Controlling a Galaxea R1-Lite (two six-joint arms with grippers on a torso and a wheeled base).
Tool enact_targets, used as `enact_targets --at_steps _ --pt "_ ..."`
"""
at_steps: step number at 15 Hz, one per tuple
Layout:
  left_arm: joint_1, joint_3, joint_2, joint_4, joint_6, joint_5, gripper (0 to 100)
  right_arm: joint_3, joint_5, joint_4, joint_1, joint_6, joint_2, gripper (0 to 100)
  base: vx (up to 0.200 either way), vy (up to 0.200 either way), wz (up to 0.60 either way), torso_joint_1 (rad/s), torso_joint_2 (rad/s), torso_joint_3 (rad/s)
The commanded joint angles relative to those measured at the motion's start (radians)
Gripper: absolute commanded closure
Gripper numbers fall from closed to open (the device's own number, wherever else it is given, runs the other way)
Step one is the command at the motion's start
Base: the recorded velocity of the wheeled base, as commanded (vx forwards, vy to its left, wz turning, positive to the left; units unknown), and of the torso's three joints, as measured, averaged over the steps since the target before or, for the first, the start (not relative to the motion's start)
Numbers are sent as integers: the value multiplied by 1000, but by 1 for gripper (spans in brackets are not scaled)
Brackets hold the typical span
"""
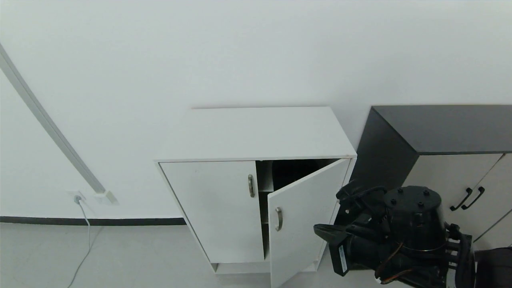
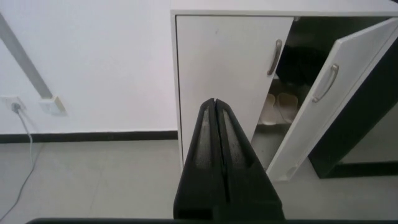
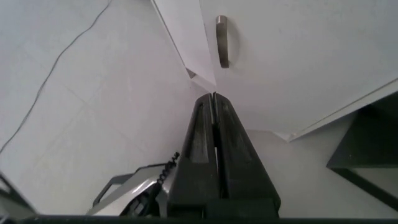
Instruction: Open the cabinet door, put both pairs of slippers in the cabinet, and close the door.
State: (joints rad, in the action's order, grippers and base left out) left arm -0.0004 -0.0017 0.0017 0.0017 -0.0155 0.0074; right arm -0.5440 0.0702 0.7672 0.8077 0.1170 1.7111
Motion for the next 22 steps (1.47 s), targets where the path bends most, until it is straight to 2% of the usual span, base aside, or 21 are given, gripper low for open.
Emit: enact_targets --at_steps 1,10,22 --pt "0 0 1 0 0 0 100 6 0 1 5 1 -5 100 0 0 0 0 0 0" --pt "-1 0 1 0 -1 2 100 -148 2 99 -30 3 260 100 0 0 0 0 0 0" --pt "0 0 1 0 -3 2 100 -407 14 107 -105 -5 472 100 0 0 0 0 0 0"
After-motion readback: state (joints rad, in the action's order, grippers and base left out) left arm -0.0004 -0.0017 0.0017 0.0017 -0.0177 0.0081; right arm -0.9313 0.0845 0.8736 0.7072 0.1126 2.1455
